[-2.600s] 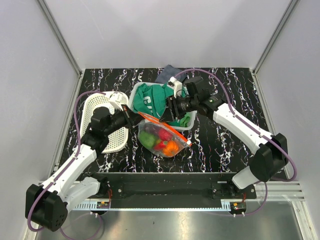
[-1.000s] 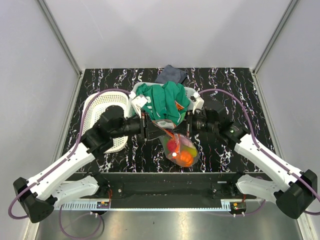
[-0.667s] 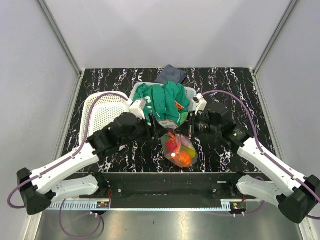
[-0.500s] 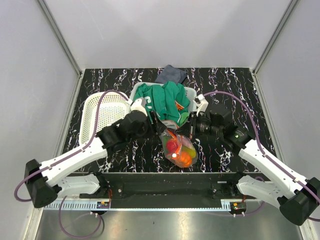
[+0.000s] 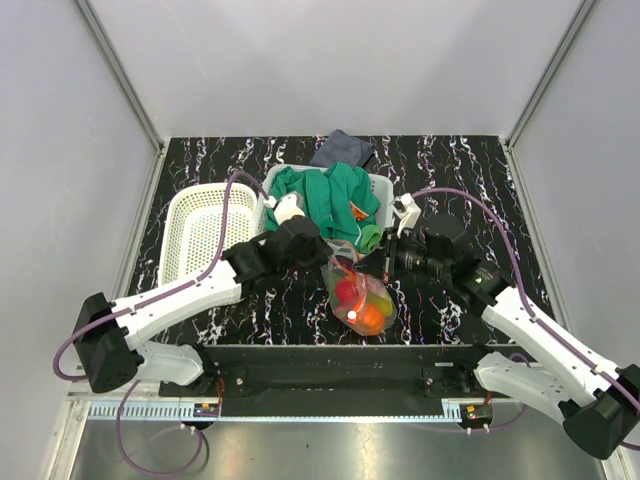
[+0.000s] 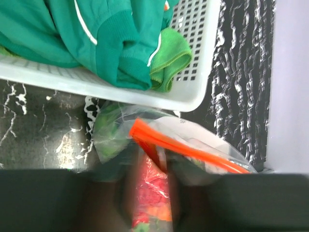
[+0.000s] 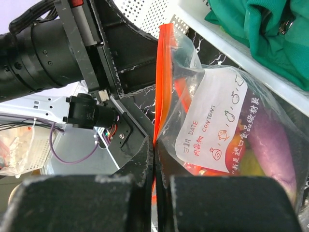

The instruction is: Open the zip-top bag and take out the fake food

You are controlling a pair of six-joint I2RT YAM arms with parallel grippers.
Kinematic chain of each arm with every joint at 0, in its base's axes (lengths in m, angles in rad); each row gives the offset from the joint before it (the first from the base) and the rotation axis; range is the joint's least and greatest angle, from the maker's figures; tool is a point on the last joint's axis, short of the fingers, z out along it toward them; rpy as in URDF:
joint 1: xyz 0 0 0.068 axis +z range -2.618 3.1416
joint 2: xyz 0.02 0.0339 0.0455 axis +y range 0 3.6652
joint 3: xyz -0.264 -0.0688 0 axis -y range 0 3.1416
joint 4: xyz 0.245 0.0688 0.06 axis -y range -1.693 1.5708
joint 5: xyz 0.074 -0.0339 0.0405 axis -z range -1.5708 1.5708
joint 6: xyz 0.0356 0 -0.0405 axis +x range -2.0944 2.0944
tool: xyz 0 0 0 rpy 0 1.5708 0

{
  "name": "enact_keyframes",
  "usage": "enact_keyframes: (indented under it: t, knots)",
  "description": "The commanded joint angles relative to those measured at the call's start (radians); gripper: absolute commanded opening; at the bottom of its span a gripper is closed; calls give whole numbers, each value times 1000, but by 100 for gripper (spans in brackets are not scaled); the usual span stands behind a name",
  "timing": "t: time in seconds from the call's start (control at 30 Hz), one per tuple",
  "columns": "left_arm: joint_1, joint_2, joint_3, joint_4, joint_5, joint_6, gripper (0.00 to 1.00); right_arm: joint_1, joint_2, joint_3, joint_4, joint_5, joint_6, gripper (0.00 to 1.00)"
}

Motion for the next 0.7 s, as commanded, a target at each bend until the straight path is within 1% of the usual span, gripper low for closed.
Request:
enact_keyframes:
  t: [0.0,0.07,0.1,0.13,0.17,0.23,0.27,0.33,0.37,0.4,0.43,0.5,0.53,0.6,0.67]
  knots:
    - [-6,-25,15,47,1,78,9,7,-34,0,40,53,-41,0]
    - [-3,-58,9,68,59,179,0,7,-36,9,6,102,-68,0]
    - [-3,-69,6,77,79,214,0,6,-36,12,-5,117,-76,0]
    - [2,-92,5,85,101,286,0,6,-36,18,-17,133,-85,0]
    - [3,-106,0,97,156,325,0,7,-36,20,-38,163,-103,0]
    - [26,-135,-14,94,188,398,0,6,-40,26,-58,194,-123,0]
    - [43,-166,-21,102,265,423,0,7,-43,26,-77,223,-134,0]
    - [103,-203,-55,114,339,463,0,7,-46,24,-97,242,-149,0]
    - [127,-238,-67,138,454,474,0,7,-51,21,-106,252,-154,0]
    - [150,-250,-80,148,501,482,0,7,-54,15,-107,251,-157,0]
    - [195,-261,-98,155,590,492,0,6,-58,3,-107,249,-162,0]
    - [233,-273,-115,188,676,503,0,6,-63,-9,-111,251,-165,0]
    - [270,-270,-121,186,748,512,0,7,-74,-18,-115,253,-163,0]
    - [310,-241,-124,151,799,526,0,7,-91,-26,-123,257,-153,0]
    - [328,-240,-133,145,813,543,0,7,-112,-25,-129,260,-148,0]
